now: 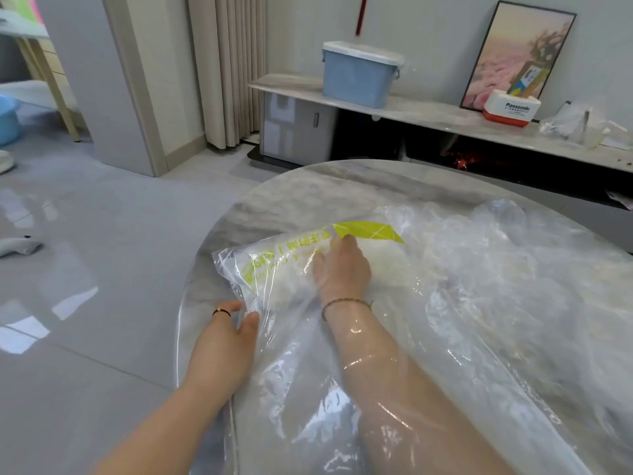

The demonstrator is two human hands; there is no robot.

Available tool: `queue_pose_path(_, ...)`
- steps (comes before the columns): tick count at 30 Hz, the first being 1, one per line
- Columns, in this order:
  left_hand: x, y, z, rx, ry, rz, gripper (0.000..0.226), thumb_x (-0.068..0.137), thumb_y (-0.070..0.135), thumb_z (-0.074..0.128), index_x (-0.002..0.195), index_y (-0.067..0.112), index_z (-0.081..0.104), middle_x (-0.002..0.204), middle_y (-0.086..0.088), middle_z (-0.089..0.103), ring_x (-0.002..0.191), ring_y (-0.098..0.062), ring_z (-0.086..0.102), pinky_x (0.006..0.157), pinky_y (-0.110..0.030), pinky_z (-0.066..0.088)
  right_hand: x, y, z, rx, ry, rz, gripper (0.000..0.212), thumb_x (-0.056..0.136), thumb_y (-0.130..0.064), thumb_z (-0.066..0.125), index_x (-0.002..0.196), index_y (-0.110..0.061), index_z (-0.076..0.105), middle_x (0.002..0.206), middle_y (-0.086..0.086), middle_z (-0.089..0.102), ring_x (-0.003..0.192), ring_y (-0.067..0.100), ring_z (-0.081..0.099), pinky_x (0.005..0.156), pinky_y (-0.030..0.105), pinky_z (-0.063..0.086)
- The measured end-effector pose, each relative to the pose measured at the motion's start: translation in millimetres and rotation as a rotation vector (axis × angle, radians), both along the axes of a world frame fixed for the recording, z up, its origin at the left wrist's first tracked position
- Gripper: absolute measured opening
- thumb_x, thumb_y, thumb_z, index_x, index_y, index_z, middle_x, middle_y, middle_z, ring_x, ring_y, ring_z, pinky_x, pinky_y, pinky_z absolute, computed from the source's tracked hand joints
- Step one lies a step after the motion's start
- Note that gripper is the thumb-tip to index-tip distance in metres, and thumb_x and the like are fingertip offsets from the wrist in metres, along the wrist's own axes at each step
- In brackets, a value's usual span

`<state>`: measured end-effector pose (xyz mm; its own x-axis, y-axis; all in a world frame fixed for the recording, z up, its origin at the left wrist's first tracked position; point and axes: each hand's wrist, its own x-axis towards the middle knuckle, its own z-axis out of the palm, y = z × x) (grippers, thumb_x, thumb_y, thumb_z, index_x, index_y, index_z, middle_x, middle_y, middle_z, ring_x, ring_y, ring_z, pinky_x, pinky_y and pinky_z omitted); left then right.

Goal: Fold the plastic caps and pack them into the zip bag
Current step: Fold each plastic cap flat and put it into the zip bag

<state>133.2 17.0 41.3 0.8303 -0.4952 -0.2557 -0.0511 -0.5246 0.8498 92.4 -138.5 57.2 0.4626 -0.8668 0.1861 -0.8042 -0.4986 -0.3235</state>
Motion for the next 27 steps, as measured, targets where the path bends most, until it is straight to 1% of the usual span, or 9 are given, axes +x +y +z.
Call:
queue_pose_path(4, 0.0, 0.4, 1.5, -0.013, 0.024, 0.007, 0.038, 0.097, 0.024, 0.043, 0.133, 0.012, 0.041, 0.095, 0.001, 0.047, 0.081, -0.018, 0.045, 0.068, -0.024, 0.028, -0.3, 13.3, 0.0, 0.228, -0.354, 0.124, 0.011, 0.087, -0.016, 0.045, 0.085, -0.007, 0.052, 0.107, 0.026, 0.058, 0.103, 0.038, 0.055, 0.075, 0.031, 0.036)
queue_pose_path(6, 0.2, 0.8, 2.4, -0.026, 0.047, 0.015, 0.039, 0.097, 0.025, 0.043, 0.133, 0.012, 0.04, 0.098, 0.0, 0.047, 0.084, -0.019, 0.045, 0.07, -0.024, 0.029, -3.1, 26.1, -7.2, 0.261, -0.528, 0.236, 0.016, 0.082, -0.012, 0.05, 0.086, -0.003, 0.062, 0.106, 0.03, 0.058, 0.105, 0.043, 0.055, 0.078, 0.029, 0.032)
queue_pose_path(10, 3.2, 1.5, 7.9, -0.055, 0.085, 0.079, 0.041, 0.096, 0.024, 0.045, 0.135, 0.014, 0.039, 0.091, -0.002, 0.048, 0.078, -0.021, 0.046, 0.067, -0.026, 0.032, -13.0, 29.2, -18.1, -0.082, -0.072, 0.394, 0.066, 0.088, -0.042, 0.012, 0.129, -0.007, 0.05, 0.138, 0.011, 0.045, 0.132, 0.022, 0.038, 0.106, 0.028, 0.017)
queue_pose_path(12, 5.0, 2.0, 11.5, -0.058, 0.078, 0.094, 0.044, 0.094, 0.024, 0.048, 0.136, 0.016, 0.036, 0.081, -0.001, 0.05, 0.066, -0.015, 0.046, 0.054, -0.026, 0.03, -15.5, 21.3, -23.7, 0.012, 0.222, 0.386, 0.061, 0.096, -0.046, 0.013, 0.146, -0.012, 0.02, 0.155, 0.004, 0.014, 0.143, 0.015, 0.007, 0.113, 0.032, -0.005)
queue_pose_path(16, 4.8, 5.8, 18.3, -0.131, 0.124, 0.031, 0.059, 0.089, 0.016, 0.058, 0.141, 0.016, 0.029, 0.094, -0.007, 0.057, 0.066, -0.012, 0.048, 0.046, -0.013, 0.03, -22.4, 20.6, -23.4, -0.036, 0.248, 0.317, 0.063, 0.099, -0.045, 0.018, 0.148, -0.009, 0.003, 0.156, 0.007, -0.001, 0.144, 0.016, -0.004, 0.112, 0.034, -0.015)
queue_pose_path(19, 9.0, 9.2, 18.0, -0.198, 0.109, 0.048, 0.056, 0.087, 0.001, 0.055, 0.138, 0.012, 0.034, 0.068, -0.001, 0.05, 0.059, -0.01, 0.047, 0.041, -0.009, 0.034, -31.4, 32.2, -23.0, -0.136, 0.178, 0.284, 0.08, 0.083, -0.052, 0.004, 0.147, -0.004, 0.013, 0.155, 0.011, 0.008, 0.143, 0.019, 0.009, 0.111, 0.034, -0.011)
queue_pose_path(22, 11.0, 8.2, 15.2, -0.234, 0.043, 0.119, 0.045, 0.088, -0.002, 0.048, 0.132, 0.008, 0.041, 0.063, -0.002, 0.041, 0.056, -0.015, 0.042, 0.05, -0.018, 0.037, -59.6, 50.0, -23.4, -0.218, 0.108, 0.277, 0.066, 0.078, -0.043, 0.026, 0.121, -0.002, 0.054, 0.123, 0.016, 0.06, 0.112, 0.025, 0.06, 0.102, 0.036, 0.021)
queue_pose_path(25, 5.0, 8.0, 17.6, -0.195, -0.005, 0.131, 0.048, 0.091, 0.004, 0.049, 0.137, 0.009, 0.036, 0.097, -0.009, 0.053, 0.074, -0.023, 0.053, 0.071, -0.03, 0.042, -97.2, 63.8, -30.2, -0.231, 0.206, 0.394, 0.045, 0.089, -0.037, 0.025, 0.116, -0.006, 0.044, 0.111, 0.009, 0.067, 0.101, 0.019, 0.066, 0.109, 0.035, 0.017)
queue_pose_path(27, 3.3, 10.2, 17.9, -0.12, -0.126, 0.1, 0.052, 0.091, 0.009, 0.052, 0.139, 0.007, 0.033, 0.134, -0.014, 0.04, 0.11, -0.033, 0.049, 0.093, -0.037, 0.038, -124.6, 73.0, -40.2, -0.247, 0.278, 0.407, 0.053, 0.1, -0.032, 0.004, 0.134, -0.002, 0.032, 0.136, 0.015, 0.048, 0.126, 0.019, 0.047, 0.114, 0.031, 0.005)
